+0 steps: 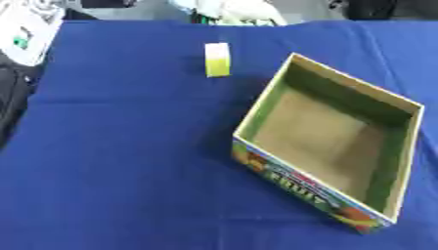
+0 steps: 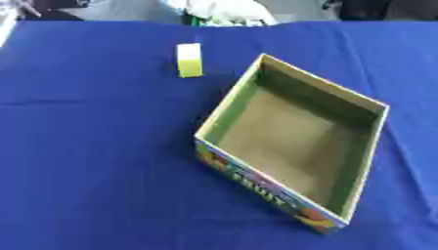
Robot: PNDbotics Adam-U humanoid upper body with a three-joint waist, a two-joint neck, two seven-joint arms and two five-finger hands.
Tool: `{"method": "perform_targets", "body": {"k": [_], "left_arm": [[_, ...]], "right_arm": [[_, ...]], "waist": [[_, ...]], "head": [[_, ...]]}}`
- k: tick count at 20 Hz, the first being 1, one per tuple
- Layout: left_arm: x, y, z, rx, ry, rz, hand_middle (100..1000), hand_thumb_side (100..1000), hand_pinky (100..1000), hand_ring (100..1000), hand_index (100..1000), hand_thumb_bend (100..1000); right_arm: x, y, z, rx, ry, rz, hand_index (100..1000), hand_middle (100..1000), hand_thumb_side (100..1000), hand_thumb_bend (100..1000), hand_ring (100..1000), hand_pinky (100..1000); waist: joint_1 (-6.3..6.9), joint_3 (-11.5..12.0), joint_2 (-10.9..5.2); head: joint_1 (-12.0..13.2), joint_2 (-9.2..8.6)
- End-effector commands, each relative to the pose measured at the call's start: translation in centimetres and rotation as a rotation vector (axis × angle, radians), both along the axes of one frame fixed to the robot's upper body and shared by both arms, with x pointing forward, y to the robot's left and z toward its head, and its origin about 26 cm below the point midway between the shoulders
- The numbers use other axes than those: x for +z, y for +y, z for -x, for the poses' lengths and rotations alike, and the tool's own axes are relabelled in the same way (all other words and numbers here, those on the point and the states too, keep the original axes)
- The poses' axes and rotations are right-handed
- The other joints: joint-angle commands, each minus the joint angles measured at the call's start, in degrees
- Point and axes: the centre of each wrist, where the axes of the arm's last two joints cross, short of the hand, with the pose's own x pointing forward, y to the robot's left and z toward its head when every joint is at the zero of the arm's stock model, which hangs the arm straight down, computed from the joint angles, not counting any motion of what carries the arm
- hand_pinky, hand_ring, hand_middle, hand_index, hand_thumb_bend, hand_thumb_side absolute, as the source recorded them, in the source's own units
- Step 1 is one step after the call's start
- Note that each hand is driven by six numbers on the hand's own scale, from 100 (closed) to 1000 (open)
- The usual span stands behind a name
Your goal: Pick up objects on the table and place them in the box.
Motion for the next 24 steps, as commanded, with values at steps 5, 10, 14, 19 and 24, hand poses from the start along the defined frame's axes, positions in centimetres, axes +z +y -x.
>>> {"method": "perform_targets", "body": {"k": [5,10,14,19,24], "left_arm": [[0.5,-1.9,-0.4,-0.046,0.046,-0.106,1000,969,858,939,954,625],[0.3,-2.2,-0.7,-0.064,0.114,-0.126,1000,884,861,941,941,565],[0.4,-2.5,-0.7,-0.064,0.153,-0.154,1000,841,862,942,961,597],[0.2,-2.9,-1.0,-0.037,0.174,-0.194,1000,815,874,952,962,601],[-0.5,-3.3,-1.4,-0.027,0.192,-0.203,1000,707,865,951,959,491]], "right_arm": [[1.2,0.0,0.4,0.0,-0.035,0.021,839,692,1000,100,783,659],[1.1,-0.1,0.4,-0.006,-0.029,0.011,839,690,1000,100,782,657],[1.0,-0.1,0.4,-0.008,-0.023,0.002,839,685,1000,100,781,655],[0.9,0.0,0.4,-0.008,-0.02,-0.008,839,682,1000,100,780,653],[0.8,0.0,0.4,-0.009,-0.014,-0.022,838,678,1000,100,779,649]], "waist": [[-0.13,-0.6,-1.18],[-0.03,-0.7,-1.03],[0.03,-0.7,-1.05],[0.07,-1.0,-0.97],[0.12,-1.5,-0.6]], "head": [[0.6,-0.99],[0.6,-0.92],[0.5,-0.89],[0.6,-1.13],[0.7,-1.42]]}}
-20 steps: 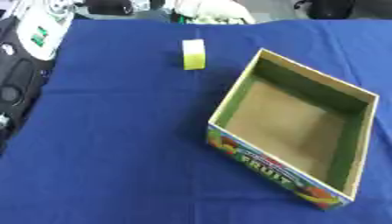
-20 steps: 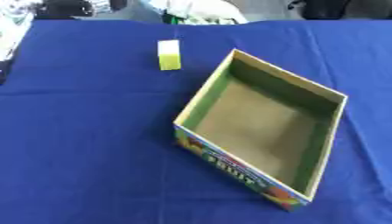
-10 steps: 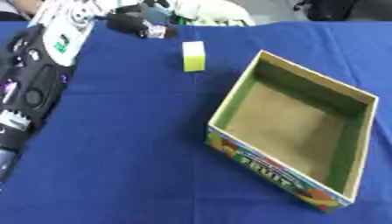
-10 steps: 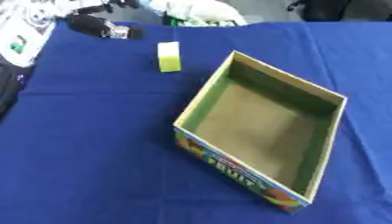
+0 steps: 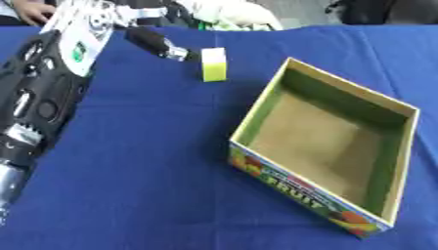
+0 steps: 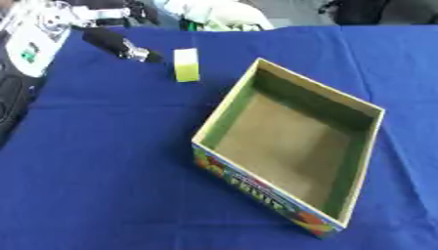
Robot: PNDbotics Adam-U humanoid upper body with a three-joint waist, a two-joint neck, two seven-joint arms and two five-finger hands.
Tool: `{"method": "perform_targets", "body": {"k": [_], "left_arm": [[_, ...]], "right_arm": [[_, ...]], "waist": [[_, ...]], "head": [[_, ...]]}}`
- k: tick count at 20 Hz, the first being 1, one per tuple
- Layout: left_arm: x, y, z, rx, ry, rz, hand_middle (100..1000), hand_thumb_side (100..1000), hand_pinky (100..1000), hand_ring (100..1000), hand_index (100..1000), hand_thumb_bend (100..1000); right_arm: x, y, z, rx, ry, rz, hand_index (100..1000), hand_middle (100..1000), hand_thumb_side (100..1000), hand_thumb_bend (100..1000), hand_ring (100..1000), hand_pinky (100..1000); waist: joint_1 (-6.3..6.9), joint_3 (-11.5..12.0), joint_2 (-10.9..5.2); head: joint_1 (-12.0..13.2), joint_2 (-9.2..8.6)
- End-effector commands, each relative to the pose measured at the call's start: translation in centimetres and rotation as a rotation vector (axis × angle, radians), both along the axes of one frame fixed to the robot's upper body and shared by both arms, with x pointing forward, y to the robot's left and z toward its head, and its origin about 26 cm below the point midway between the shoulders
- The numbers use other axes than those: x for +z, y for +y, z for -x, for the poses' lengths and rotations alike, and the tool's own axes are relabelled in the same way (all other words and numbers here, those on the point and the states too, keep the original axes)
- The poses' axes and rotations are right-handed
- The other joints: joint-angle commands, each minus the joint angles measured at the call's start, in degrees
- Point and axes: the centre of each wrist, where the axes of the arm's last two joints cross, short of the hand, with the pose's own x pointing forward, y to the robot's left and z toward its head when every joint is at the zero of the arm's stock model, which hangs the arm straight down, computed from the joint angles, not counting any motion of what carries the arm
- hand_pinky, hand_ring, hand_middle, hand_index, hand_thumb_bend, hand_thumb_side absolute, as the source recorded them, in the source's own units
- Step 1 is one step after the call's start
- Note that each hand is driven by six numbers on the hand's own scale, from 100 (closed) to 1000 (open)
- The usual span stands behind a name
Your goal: Pick up objects on the table and place them in the box.
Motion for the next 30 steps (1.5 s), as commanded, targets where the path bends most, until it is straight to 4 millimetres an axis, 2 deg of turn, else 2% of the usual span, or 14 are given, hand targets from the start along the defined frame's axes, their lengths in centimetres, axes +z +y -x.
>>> {"method": "perform_targets", "body": {"k": [1,8,15,19,24,30], "left_arm": [[1.4,-0.3,0.1,-0.001,-0.032,0.001,1000,706,868,954,959,488],[0.7,-0.3,-0.4,0.023,-0.009,0.039,1000,701,866,949,951,497],[1.1,-0.1,-0.7,0.094,-0.066,0.072,1000,746,892,971,963,598],[1.6,0.3,-0.7,0.094,-0.082,0.065,1000,803,906,982,981,687],[2.5,0.8,-0.7,0.087,-0.073,0.062,1000,816,914,987,983,684],[2.5,1.2,-0.8,0.084,-0.037,0.074,1000,823,909,982,973,660]], "right_arm": [[1.0,0.0,0.4,-0.004,-0.029,0.011,838,677,1000,100,779,649],[0.9,0.0,0.4,-0.002,-0.025,-0.006,837,672,1000,100,776,645],[1.0,0.3,0.2,0.016,-0.024,-0.014,834,666,1000,100,771,640],[1.1,0.3,0.2,0.016,-0.025,-0.018,831,662,1000,100,767,636],[1.3,0.5,0.1,0.023,-0.032,-0.022,830,661,1000,100,765,633],[1.5,0.6,0.0,0.027,-0.046,-0.038,831,659,1000,100,763,628]], "waist": [[-0.02,-0.2,-0.86],[0.15,-0.9,0.1],[0.51,-2.1,1.29],[0.93,-2.6,1.95],[1.43,-3.3,3.11],[1.77,-3.8,4.62]], "head": [[0.2,-0.66],[0.2,-1.07],[1.4,-1.94],[1.7,-2.41],[2.3,-3.45],[2.8,-4.42]]}}
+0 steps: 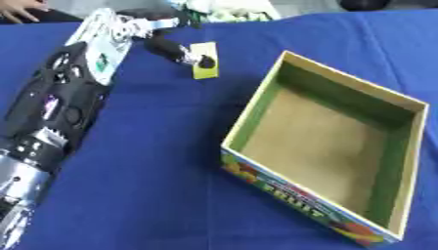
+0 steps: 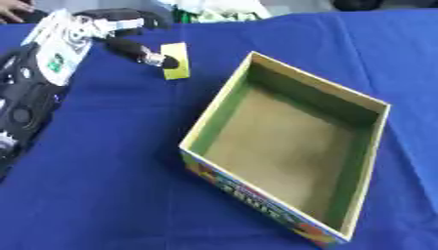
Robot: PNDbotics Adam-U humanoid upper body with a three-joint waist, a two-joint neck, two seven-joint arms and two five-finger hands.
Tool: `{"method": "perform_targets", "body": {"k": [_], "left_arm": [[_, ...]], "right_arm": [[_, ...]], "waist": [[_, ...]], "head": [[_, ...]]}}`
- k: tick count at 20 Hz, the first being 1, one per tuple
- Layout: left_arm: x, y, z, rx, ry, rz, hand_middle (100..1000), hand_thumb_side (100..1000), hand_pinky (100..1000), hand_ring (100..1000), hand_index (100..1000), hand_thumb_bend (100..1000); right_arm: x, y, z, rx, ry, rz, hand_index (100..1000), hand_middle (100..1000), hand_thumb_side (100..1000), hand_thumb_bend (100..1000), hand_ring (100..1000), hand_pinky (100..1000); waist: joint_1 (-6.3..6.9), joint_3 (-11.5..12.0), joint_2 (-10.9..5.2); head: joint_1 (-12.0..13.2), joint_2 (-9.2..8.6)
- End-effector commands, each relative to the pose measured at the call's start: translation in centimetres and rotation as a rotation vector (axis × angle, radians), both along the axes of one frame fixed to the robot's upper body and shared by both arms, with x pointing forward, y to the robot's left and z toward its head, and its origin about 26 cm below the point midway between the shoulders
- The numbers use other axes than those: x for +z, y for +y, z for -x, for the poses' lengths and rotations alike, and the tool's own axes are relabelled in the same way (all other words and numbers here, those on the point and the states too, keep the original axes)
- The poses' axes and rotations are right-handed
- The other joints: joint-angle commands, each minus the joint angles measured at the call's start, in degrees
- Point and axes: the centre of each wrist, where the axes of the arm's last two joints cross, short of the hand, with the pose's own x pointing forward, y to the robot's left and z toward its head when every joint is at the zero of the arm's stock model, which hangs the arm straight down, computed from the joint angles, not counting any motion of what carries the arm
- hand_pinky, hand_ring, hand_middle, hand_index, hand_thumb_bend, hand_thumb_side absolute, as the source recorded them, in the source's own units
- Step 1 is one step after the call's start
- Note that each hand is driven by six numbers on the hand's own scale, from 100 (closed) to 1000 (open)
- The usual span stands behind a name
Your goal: Pick up objects on the table and place them in the box.
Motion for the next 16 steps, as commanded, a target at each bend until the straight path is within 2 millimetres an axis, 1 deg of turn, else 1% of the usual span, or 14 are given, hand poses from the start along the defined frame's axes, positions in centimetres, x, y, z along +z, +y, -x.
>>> {"method": "perform_targets", "body": {"k": [1,7,11,13,14,15,16], "left_arm": [[1.94,0.79,0.26,0.008,-0.025,0.006,1000,825,909,982,971,658],[2.13,1.15,0.27,0.041,-0.044,-0.009,1000,812,906,982,983,664],[1.93,1.31,0.15,0.062,-0.06,-0.016,1000,811,899,977,971,631],[1.79,1.33,0.09,0.058,-0.063,-0.004,1000,816,888,967,947,586],[1.74,1.32,0.08,0.055,-0.065,0.006,1000,810,873,954,917,541],[1.69,1.29,0.07,0.05,-0.067,0.015,1000,810,869,949,905,530],[1.7,1.26,0.08,0.044,-0.071,0.023,1000,785,835,918,852,471]], "right_arm": [[1.08,0.01,0.39,0.001,-0.036,0.008,831,660,1000,100,763,627],[1.23,0.23,0.25,0.01,-0.046,-0.004,829,656,1000,100,762,624],[1.23,0.29,0.21,0.014,-0.048,-0.011,829,651,1000,100,761,621],[1.17,0.31,0.2,0.014,-0.045,-0.015,830,647,1000,100,761,621],[1.12,0.31,0.2,0.013,-0.043,-0.018,830,645,1000,100,762,621],[1.08,0.3,0.2,0.011,-0.041,-0.021,830,642,1000,100,761,620],[1.03,0.28,0.21,0.009,-0.039,-0.024,830,641,1000,100,761,620]], "waist": [[-0.01,-0.2,-0.86],[0.48,-1.1,0.31],[0.71,-1.7,0.74],[0.78,-1.8,0.87],[0.8,-1.9,0.9],[0.81,-1.9,0.92],[0.82,-1.9,0.92]], "head": [[0.4,-0.95],[0.9,-1.57],[1.1,-1.97],[1.2,-2.11],[1.3,-2.12],[1.3,-2.05],[1.3,-1.92]]}}
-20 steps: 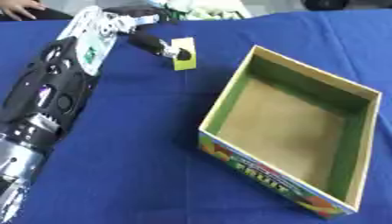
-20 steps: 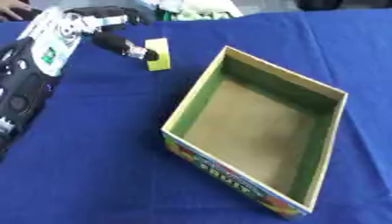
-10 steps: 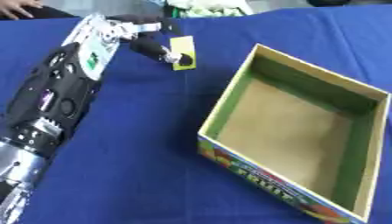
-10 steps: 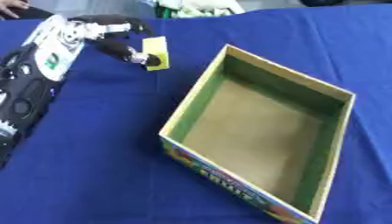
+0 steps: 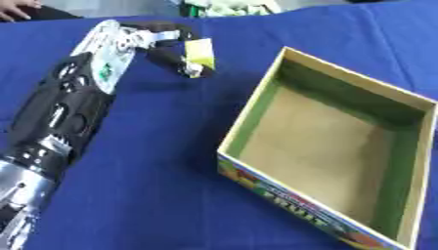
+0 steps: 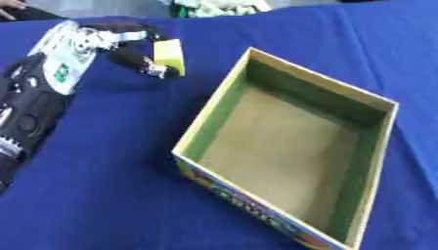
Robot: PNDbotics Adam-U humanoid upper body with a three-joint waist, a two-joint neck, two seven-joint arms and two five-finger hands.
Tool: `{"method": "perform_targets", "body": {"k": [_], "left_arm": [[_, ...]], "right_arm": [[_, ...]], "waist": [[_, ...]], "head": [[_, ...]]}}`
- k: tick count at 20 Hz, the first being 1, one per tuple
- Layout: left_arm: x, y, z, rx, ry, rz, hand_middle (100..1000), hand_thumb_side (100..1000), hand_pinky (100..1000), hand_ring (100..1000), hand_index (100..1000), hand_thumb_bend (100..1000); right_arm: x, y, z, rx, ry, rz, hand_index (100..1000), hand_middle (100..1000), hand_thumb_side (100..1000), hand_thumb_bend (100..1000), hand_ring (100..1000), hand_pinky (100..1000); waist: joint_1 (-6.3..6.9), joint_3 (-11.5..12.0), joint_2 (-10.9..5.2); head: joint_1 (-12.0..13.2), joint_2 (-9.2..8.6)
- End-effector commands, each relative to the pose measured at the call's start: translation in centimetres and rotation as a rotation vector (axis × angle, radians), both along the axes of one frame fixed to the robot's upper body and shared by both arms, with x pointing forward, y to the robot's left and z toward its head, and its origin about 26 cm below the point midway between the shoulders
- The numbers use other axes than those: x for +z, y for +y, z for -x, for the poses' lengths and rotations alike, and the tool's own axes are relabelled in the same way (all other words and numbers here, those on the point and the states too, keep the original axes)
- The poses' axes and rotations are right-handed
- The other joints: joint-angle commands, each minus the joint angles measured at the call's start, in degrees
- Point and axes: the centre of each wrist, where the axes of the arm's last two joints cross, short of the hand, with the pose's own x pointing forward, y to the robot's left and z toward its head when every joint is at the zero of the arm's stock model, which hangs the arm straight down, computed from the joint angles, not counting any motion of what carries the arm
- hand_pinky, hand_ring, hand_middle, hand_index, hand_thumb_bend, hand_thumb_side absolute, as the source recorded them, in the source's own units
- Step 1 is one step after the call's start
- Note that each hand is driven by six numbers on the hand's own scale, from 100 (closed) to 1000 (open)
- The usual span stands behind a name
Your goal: Pick up objects on the table and place them in the box.
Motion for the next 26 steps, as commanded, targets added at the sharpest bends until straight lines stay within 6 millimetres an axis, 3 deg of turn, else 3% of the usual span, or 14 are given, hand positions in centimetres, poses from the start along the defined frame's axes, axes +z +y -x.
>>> {"method": "perform_targets", "body": {"k": [1,3,4,10,18,26], "left_arm": [[1.8,0.4,0.3,-0.008,-0.058,0.03,1000,783,828,913,843,464],[2.1,0.3,0.4,-0.017,-0.082,0.05,971,626,750,854,761,214],[2.3,0.2,0.5,-0.021,-0.096,0.06,962,552,734,842,746,136],[2.9,0.0,0.8,-0.018,-0.145,0.111,929,256,667,781,682,100],[4.3,-0.7,1.7,-0.06,-0.185,0.178,927,297,636,754,633,100],[6.3,-3.8,4.1,-0.211,-0.231,0.235,917,318,582,704,596,100]], "right_arm": [[0.9,-0.1,0.5,-0.008,-0.026,0.008,830,639,1000,100,761,619],[0.8,-0.2,0.5,-0.011,-0.022,0.003,831,638,1000,100,761,619],[0.7,-0.2,0.5,-0.014,-0.019,0.001,831,638,1000,100,761,619],[0.3,-0.3,0.6,-0.026,-0.004,-0.01,831,637,1000,100,760,617],[-0.1,-0.6,0.8,-0.037,0.009,-0.017,831,635,1000,100,760,618],[-0.1,-0.7,0.9,-0.044,0.013,-0.008,830,638,1000,100,762,622]], "waist": [[-0.21,-0.1,-1.19],[-0.25,0.0,-1.29],[-0.27,0.0,-1.38],[-0.33,0.2,-2.05],[-0.51,0.5,-3.37],[-1.04,1.0,-5.98]], "head": [[0.2,-0.32],[0.2,-0.02],[0.2,0.14],[0.3,0.71],[0.2,1.82],[-0.4,2.92]]}}
